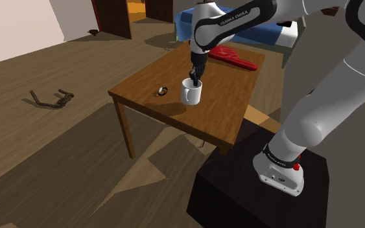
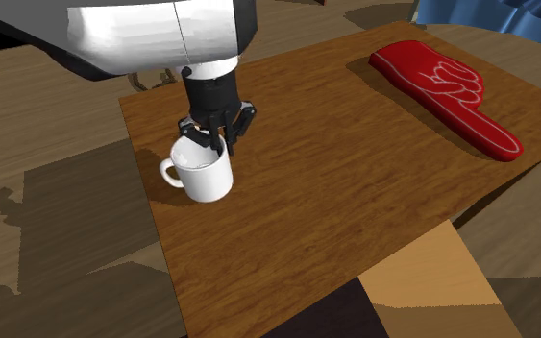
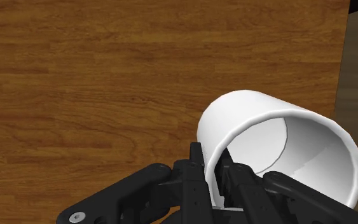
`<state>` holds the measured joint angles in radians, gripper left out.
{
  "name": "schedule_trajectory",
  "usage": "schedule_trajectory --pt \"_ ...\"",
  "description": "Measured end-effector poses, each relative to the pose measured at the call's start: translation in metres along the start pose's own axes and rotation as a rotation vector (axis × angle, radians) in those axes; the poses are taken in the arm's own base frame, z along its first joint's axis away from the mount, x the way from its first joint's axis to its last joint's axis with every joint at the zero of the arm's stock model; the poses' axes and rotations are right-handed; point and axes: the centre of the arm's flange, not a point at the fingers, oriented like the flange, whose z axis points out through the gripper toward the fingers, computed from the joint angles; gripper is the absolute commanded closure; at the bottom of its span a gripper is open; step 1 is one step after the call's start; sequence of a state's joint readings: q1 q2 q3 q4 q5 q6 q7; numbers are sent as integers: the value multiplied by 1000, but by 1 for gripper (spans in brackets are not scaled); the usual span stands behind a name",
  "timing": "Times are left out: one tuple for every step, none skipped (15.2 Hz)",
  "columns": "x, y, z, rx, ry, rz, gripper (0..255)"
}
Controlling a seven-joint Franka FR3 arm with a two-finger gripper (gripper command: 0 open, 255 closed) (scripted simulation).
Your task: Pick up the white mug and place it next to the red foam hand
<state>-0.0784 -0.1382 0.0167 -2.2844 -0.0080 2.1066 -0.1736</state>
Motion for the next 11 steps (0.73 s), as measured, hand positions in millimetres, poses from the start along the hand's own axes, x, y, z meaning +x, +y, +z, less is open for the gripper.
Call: schedule_trajectory --pt "-1 0 -6 0 0 0 255" --pt "0 0 -12 0 0 0 255" --pt "-1 1 -17 0 0 0 255" --pt "-1 1 -23 0 0 0 255" --pt "-1 1 -28 0 0 0 255" --pt "-2 1 -33 0 0 0 255" --pt "-2 1 -39 0 0 0 255" --pt "-1 1 -44 0 0 0 255" --pt "-1 2 -49 0 0 0 255" --pt "-2 2 -55 0 0 0 255" --pt "-3 2 -60 0 0 0 255"
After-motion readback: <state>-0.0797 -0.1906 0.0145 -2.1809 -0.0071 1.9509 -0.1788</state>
